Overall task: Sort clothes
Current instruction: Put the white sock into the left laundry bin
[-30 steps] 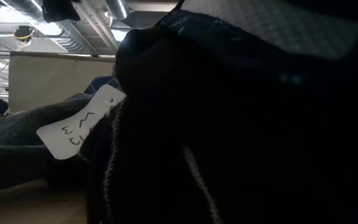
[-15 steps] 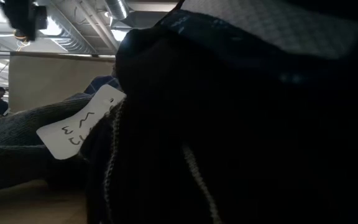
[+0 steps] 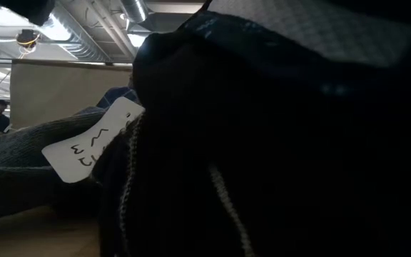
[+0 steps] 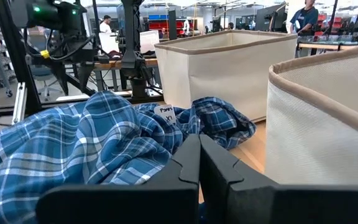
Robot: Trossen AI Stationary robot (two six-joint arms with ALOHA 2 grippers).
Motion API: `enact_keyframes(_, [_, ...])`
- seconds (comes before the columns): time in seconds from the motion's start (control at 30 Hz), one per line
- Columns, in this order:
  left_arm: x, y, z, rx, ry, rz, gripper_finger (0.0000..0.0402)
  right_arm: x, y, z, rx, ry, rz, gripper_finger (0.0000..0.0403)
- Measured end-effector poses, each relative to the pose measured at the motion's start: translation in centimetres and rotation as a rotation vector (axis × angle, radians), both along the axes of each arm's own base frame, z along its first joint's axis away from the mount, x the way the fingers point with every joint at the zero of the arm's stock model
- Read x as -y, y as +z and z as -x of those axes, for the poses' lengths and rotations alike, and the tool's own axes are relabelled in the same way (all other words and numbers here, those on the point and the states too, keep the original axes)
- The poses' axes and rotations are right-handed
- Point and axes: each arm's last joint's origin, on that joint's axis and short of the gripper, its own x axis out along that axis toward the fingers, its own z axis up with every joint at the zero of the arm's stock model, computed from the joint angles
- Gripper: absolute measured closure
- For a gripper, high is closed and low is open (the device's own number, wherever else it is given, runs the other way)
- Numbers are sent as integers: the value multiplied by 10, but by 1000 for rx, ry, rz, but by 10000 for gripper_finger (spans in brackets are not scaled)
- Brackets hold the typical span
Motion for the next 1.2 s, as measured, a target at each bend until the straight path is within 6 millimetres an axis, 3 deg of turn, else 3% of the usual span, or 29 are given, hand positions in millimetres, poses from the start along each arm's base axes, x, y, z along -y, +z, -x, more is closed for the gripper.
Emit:
enact_keyframes(0.3, [14, -33, -7, -98, -79, -64, 220, 0, 0, 0, -1, 0, 6, 397])
enact_keyframes(0.53, [10, -72, 0, -104, -73, -21, 220, 0, 0, 0, -1, 2, 5, 397])
enact_keyframes(0.8, [2, -92, 10, -128, -74, -40, 226, 0, 0, 0, -2, 3, 5, 397])
enact_keyframes(0.9, [1, -93, 11, -128, -92, -41, 255, 0, 0, 0, -2, 3, 5, 397])
enact_keyframes(1.2, [0, -90, 12, -136, -138, -52, 390, 0, 0, 0, -4, 2, 6, 397])
